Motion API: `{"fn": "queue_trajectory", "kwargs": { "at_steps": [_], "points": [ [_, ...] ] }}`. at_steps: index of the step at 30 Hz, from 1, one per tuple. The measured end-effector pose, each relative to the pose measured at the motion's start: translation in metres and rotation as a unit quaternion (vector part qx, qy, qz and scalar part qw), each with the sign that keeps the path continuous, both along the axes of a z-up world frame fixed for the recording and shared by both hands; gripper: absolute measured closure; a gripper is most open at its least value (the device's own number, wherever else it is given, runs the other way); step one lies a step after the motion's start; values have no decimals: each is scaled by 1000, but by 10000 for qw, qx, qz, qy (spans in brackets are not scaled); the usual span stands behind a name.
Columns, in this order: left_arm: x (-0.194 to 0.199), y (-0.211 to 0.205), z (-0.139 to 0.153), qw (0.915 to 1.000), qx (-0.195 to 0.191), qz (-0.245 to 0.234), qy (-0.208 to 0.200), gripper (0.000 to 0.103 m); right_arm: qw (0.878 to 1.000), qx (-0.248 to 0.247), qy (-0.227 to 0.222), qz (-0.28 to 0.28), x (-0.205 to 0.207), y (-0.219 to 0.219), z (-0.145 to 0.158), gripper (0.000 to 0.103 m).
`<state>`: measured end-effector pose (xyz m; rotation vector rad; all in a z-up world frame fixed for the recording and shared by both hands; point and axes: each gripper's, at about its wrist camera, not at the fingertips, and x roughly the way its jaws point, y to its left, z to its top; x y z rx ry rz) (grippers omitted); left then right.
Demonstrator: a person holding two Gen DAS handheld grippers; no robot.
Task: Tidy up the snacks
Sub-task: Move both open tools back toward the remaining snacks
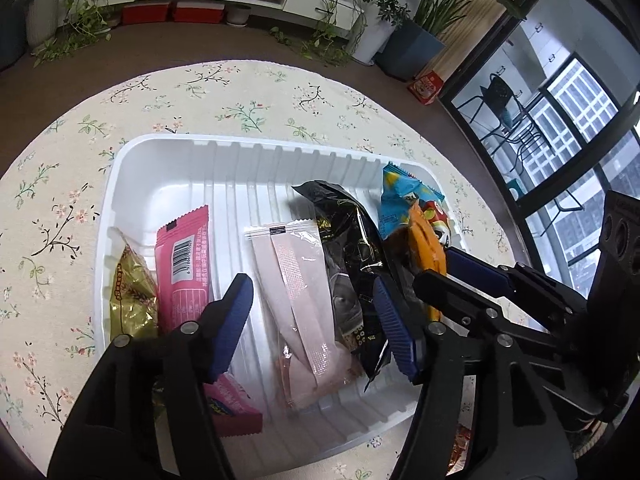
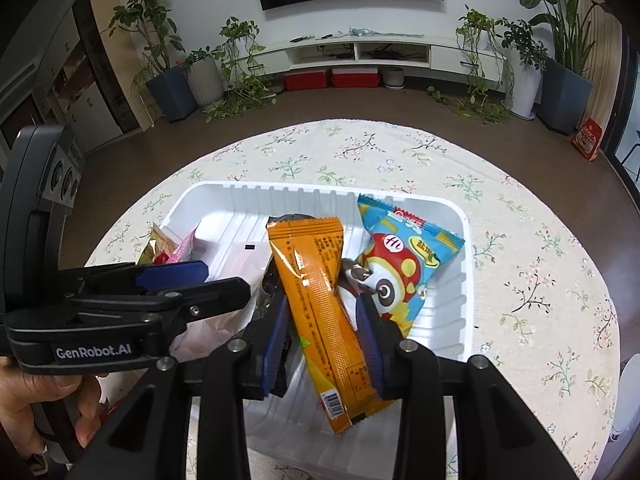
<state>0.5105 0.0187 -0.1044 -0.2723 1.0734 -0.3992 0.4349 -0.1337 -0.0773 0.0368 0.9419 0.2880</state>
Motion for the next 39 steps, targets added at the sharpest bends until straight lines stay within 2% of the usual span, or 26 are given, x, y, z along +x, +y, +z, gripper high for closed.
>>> {"fn": "queue_trajectory", "kwargs": {
  "at_steps": [2, 4, 5, 9, 11, 12, 15, 18, 20, 26, 29, 33, 37, 39],
  "points": [
    [-3, 3, 2, 10000, -43, 28, -20, 37, 9999, 80, -92, -25, -3, -3, 7, 56],
    [-7, 6, 7, 9999, -92, 97, -62, 32, 9996, 182, -209, -61, -7, -9, 15, 44],
    [-9, 9, 11, 9998, -122, 123, -88, 28, 9994, 218, -251, -89, -9, -11, 18, 42],
    [-22, 17, 29, 9993, -219, 171, -264, 26, 9981, 431, -366, -232, -22, -26, 32, 41],
    [-30, 22, 39, 9989, -260, 186, -339, 14, 9968, 583, -462, -289, -32, -35, 40, 36],
    [-36, 25, 46, 9986, -298, 192, -400, 12, 9960, 645, -530, -320, -38, -39, 43, 32],
    [-52, 33, 62, 9977, -351, 178, -560, 11, 9932, 828, -685, -439, -59, -54, 51, 27],
    [-74, 44, 79, 9964, -360, 118, -758, 9, 9904, 1092, -671, -510, -82, -68, 55, 27],
    [-90, 50, 90, 9953, -294, 41, -921, 2, 9887, 1202, -723, -525, -101, -77, 58, 27],
    [-156, 68, 114, 9907, -4, -80, -1360, 2, 9877, 1286, -758, -463, -168, -89, 55, 27],
    [-197, 83, 107, 9911, -199, 108, -1313, 2, 9875, 1316, -713, -490, -197, -89, 47, 27],
    [-246, 93, 78, 9926, -279, 673, -968, 2, 9864, 1411, -554, -641, -225, -89, 31, 27],
    [-277, 96, 48, 9868, -673, 1316, -655, 2, 9853, 1518, -408, -675, -242, -84, 20, 27],
    [-285, 92, 36, 9848, -662, 1539, -454, 2, 9845, 1579, -382, -666, -248, -81, 18, 27]
  ]
}}
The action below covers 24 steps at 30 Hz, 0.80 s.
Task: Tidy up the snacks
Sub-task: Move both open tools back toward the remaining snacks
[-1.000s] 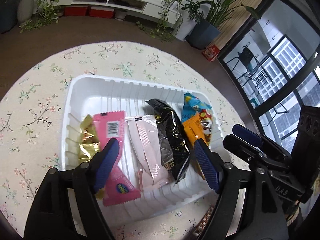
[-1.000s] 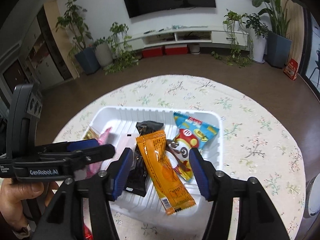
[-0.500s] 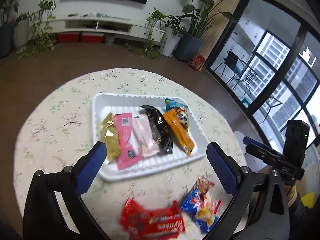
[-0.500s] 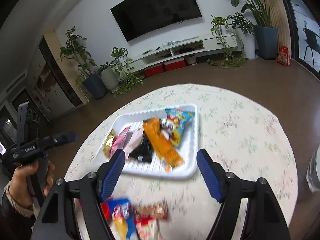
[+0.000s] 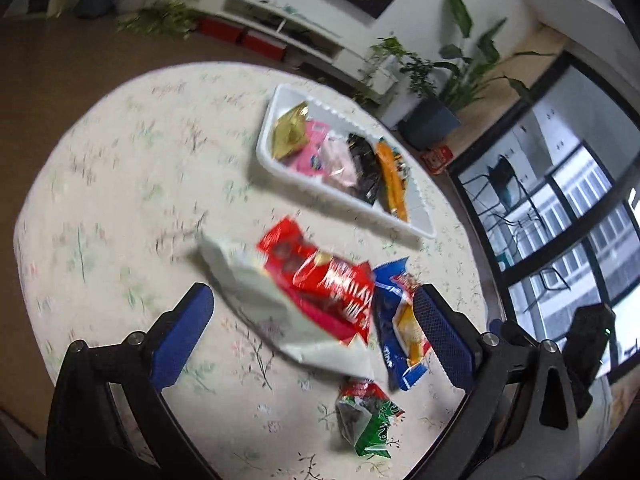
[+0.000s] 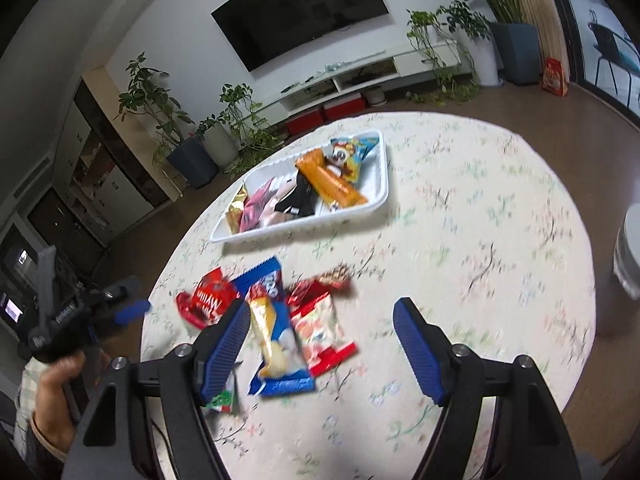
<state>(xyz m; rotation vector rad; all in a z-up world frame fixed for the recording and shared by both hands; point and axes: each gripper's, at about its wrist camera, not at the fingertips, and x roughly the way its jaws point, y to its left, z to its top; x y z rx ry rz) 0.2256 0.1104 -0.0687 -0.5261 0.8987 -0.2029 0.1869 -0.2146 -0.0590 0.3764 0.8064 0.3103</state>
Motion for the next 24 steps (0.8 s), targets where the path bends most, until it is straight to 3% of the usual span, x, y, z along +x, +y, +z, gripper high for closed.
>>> {"fn": "queue_trajectory", "kwargs": {
  "at_steps": [6, 13, 24],
  "points": [
    [1, -27, -19, 9986, 386, 167, 313, 2, 9999, -70, -87, 104, -14, 9, 0, 27],
    [15, -34, -42, 9955, 491, 350, 736, 2, 10000, -10, -1, 82, -20, 4, -6, 27],
    [28, -24, -48, 9910, 1065, 143, 801, 3, 9999, -99, 92, 77, -21, 2, -17, 27]
  ]
}}
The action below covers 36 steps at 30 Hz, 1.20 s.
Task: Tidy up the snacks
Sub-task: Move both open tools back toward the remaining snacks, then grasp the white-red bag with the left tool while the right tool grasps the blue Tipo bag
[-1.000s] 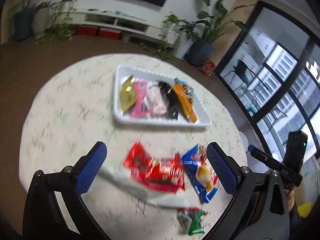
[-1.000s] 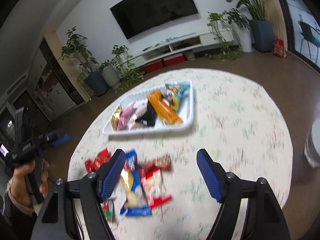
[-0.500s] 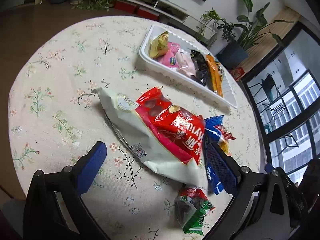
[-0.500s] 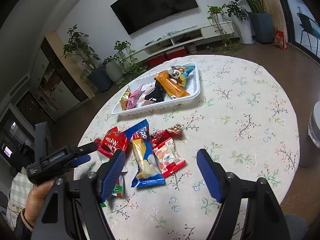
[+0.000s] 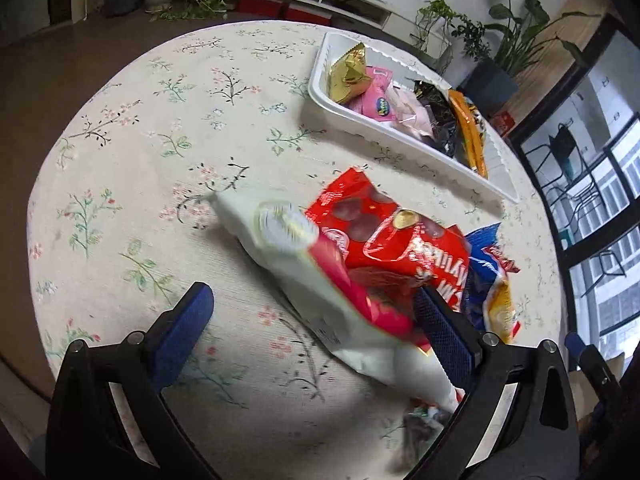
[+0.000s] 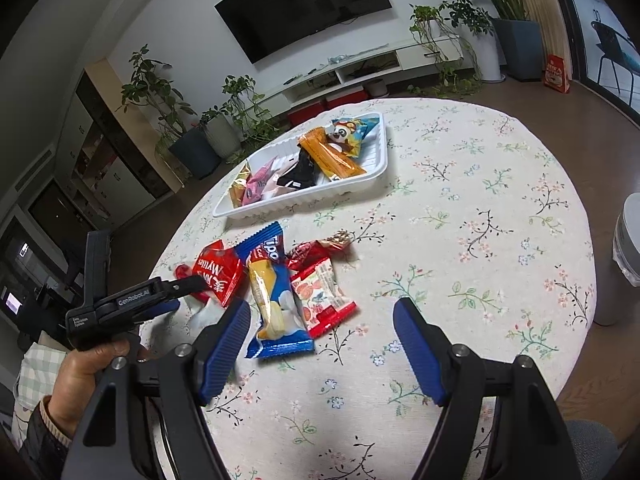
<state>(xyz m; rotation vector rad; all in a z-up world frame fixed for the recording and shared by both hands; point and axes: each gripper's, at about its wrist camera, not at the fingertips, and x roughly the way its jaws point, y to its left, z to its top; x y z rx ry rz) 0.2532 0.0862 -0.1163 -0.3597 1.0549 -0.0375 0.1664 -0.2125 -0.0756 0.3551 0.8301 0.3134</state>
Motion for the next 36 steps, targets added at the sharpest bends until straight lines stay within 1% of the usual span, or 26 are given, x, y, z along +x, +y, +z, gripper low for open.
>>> {"fn": "queue_trajectory", "kwargs": {
  "at_steps": [2, 5, 7, 9, 11, 12, 14, 15, 16, 17, 21, 23, 24, 28, 30, 32, 34, 36],
  "points": [
    [0, 4, 2, 9999, 104, 4, 78, 3, 10000, -21, 32, 0, 1, 1, -2, 27],
    [1, 5, 2, 9999, -48, 97, 131, 3, 10000, -55, 60, 36, 0, 5, -4, 27],
    [-1, 0, 2, 9998, -132, 65, 121, 3, 9999, -121, 53, 51, 0, 7, -5, 27],
    [-2, -6, 2, 10000, -37, 9, 92, 3, 9999, -148, 67, 46, 0, 9, -7, 27],
    [-2, -10, 2, 10000, -33, -50, 27, 4, 9999, -131, 98, 39, 0, 9, -7, 27],
    [-1, -12, 2, 9999, 22, -102, 13, 7, 9999, -135, 96, 33, 0, 9, -7, 27],
    [0, -16, 3, 9997, 158, -178, 10, 22, 9998, -177, 93, 24, 1, 9, -7, 27],
    [0, -16, 3, 9997, 165, -193, 8, 27, 9998, -189, 94, 20, 2, 10, -7, 27],
    [1, -17, 4, 9996, 150, -235, 6, 40, 9998, -198, 93, 8, 3, 10, -7, 27],
    [2, -18, 4, 9996, 153, -247, 11, 48, 9997, -213, 91, -5, 4, 11, -7, 27],
    [9, -22, 3, 9986, 330, -399, 49, 53, 9993, -369, 96, -11, 9, 16, -4, 27],
    [10, -25, 3, 9972, 479, -578, 63, 57, 9991, -420, 9, 114, 10, 22, 1, 27],
    [10, -26, 3, 9960, 550, -693, 82, 57, 9989, -436, -15, 190, 11, 24, 2, 27],
    [11, -28, 4, 9866, 906, -1340, 214, 63, 9959, -659, -12, 621, 17, 38, 3, 28],
    [12, -28, 3, 9803, 1123, -1596, 309, 63, 9928, -877, 30, 811, 22, 48, 1, 30],
    [14, -29, 3, 9718, 1268, -1952, 384, 63, 9905, -942, 77, 995, 26, 57, -1, 34],
    [15, -31, 2, 9637, 1440, -2208, 431, 63, 9875, -1017, 82, 1202, 30, 69, -1, 37],
    [13, -35, 2, 9590, 1534, -2347, 423, 63, 9851, -1071, 80, 1340, 34, 78, -4, 38]
  ]
}}
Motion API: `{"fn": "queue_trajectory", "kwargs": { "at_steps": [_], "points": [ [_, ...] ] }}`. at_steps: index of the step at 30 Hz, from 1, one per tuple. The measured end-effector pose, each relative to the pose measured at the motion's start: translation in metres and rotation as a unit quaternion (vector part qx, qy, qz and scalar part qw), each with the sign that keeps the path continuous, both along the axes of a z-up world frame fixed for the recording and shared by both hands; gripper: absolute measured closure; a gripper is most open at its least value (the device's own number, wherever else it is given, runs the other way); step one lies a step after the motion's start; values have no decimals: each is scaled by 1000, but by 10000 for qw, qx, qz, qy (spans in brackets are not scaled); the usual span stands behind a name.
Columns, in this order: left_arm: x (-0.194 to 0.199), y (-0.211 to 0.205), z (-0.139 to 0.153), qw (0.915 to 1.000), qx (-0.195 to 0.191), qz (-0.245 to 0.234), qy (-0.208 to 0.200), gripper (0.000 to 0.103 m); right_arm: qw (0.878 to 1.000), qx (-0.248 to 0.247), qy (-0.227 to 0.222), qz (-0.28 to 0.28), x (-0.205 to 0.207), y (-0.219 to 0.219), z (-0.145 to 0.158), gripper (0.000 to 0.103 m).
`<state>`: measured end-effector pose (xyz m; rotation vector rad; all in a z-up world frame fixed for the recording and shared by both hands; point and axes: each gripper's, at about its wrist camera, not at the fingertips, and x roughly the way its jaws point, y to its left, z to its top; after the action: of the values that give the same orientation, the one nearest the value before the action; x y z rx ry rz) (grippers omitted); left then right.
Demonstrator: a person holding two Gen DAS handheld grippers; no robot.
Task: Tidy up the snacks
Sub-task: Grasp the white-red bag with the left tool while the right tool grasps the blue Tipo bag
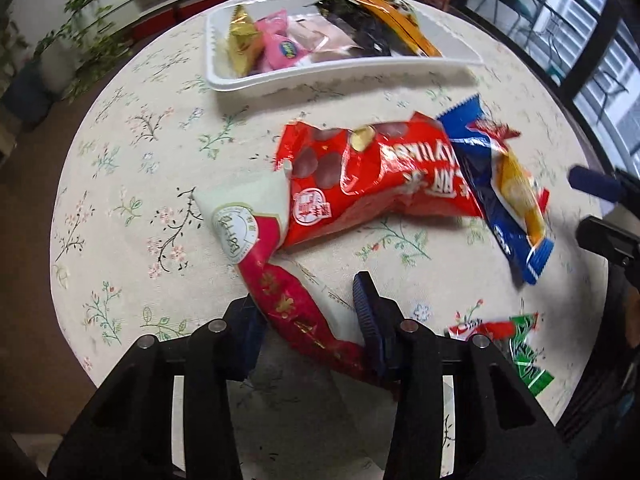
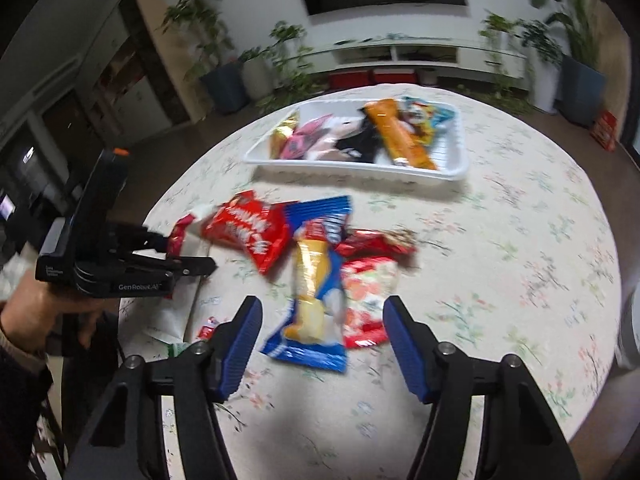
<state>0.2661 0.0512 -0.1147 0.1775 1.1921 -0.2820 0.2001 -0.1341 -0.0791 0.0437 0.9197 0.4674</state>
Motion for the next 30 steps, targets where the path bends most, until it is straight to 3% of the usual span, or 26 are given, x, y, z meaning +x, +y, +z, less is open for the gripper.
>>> {"fn": "queue_trajectory", "kwargs": {
  "at_steps": [5, 14, 17, 23, 30],
  "points": [
    [-13, 0, 5, 9996, 27, 248, -140, 63, 9991, -331, 186, 180, 17, 25, -13, 46],
    [-33, 19, 5, 9946, -470, 890, -252, 63, 9948, -898, 391, 295, 35, 45, -34, 52],
    [-35, 20, 3, 9939, -419, 978, -295, 63, 9924, -1107, 398, 374, 35, 50, -40, 56],
    [-39, 22, 3, 9925, -424, 1088, -370, 72, 9932, -1045, 409, 310, 36, 47, -42, 62],
    [-43, 17, 3, 9956, -210, 892, -208, 71, 9940, -966, 445, 258, 36, 43, -41, 68]
  ]
}}
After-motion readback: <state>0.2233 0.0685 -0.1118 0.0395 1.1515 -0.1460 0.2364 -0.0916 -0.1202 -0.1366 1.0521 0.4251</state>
